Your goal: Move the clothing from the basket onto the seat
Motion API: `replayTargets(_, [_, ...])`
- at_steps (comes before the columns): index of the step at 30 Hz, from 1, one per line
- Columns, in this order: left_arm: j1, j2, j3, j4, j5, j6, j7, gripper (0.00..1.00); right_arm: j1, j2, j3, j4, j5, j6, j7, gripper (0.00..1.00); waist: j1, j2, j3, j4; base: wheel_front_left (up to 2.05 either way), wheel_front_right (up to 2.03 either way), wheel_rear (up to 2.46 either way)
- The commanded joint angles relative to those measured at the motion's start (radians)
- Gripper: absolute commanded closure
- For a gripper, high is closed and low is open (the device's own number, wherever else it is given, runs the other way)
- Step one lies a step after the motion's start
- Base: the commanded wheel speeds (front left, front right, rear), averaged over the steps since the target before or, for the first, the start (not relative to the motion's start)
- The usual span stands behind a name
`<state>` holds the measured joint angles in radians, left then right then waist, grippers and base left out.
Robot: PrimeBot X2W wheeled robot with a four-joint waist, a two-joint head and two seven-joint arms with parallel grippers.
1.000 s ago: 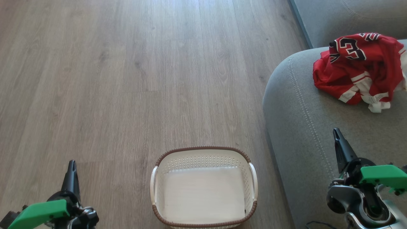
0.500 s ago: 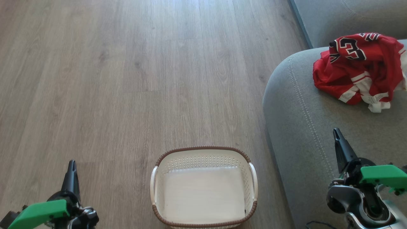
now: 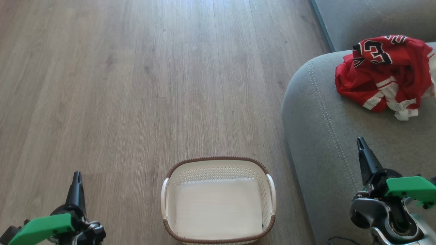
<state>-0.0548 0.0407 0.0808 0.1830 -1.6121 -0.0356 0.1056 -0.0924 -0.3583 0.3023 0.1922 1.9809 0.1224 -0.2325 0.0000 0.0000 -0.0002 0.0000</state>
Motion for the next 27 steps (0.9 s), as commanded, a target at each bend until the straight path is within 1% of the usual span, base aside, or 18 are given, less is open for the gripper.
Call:
replayTargets(1, [-0.046,0.010,0.035,-0.035,0.004,-0.008,0.006,1.00,-0.043,-0.028,0.012,-0.037,0.002,0.008,-0.009,1.00,0.0000,0.0000,0.000,0.000,0.00,0.00,0.00])
replayTargets(27, [-0.046,0.010,0.035,-0.035,0.004,-0.008,0.006,1.00,-0.043,-0.028,0.012,-0.037,0.002,0.008,-0.009,1.00,0.0000,0.0000,0.000,0.000,0.00,0.00,0.00])
